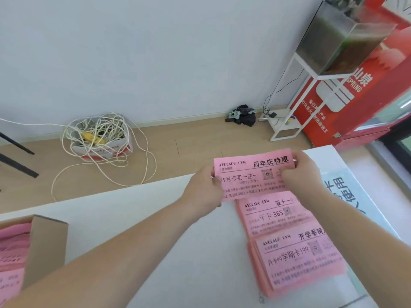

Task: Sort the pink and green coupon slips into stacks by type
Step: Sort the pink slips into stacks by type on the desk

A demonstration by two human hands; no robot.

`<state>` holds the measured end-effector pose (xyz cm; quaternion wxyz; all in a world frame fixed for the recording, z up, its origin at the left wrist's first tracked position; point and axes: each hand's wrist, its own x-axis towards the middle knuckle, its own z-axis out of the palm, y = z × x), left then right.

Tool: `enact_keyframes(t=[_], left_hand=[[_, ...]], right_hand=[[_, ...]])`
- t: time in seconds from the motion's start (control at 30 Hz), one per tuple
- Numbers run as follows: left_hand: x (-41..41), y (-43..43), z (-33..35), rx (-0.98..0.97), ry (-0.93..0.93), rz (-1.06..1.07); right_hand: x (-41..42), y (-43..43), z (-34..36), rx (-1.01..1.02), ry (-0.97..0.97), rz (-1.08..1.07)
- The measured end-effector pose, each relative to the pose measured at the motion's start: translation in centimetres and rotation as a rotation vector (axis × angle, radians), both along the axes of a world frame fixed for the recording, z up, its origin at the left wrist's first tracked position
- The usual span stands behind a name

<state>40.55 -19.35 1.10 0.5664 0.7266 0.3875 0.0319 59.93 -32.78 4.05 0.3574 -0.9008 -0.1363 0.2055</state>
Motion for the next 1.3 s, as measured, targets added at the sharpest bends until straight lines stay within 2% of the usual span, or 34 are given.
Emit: enact_keyframes(t=[0.17, 0.33, 0.43, 0.57, 0.7, 0.8, 1.07, 1.3], left_hand=[[5.5, -0.1, -2.0, -0.1, -0.017, 0.068], [6.8, -0.4, -4.8, -0.128, 0.066, 0.158], [6.5, -0.1, -5.5, 0.027, 0.117, 0.155], [5.5, -0.3, -4.5, 0.305, 0.169, -0.057], [5.9, -1.3, -3.7, 0.518, 0.269, -0.338], [6.5, -2.2, -3.9, 0.631, 0.303, -0.419], [7.3, -2.8, -3.4, 0.729, 0.342, -0.438], [6.8, -2.6, -3.1, 0.698, 0.34, -0.448]], right_hand=[[5.0, -0.2, -2.2, -0.026, -0.011, -0.03], [7.0, -1.1, -4.5, -0.076, -0.019, 0.011], [7.5, -1.6, -5.5, -0.119, -0.084, 0.037], [7.8, -2.2, -5.5, -0.201, -0.106, 0.144], [7.9, -2.2, -4.1, -0.503, 0.046, 0.44], [7.3, -1.8, -4.0, -0.636, -0.008, 0.527], [7.2, -1.7, -5.0, -0.623, -0.163, 0.517], [6.8, -2.1, -4.3, -0.583, -0.095, 0.505]])
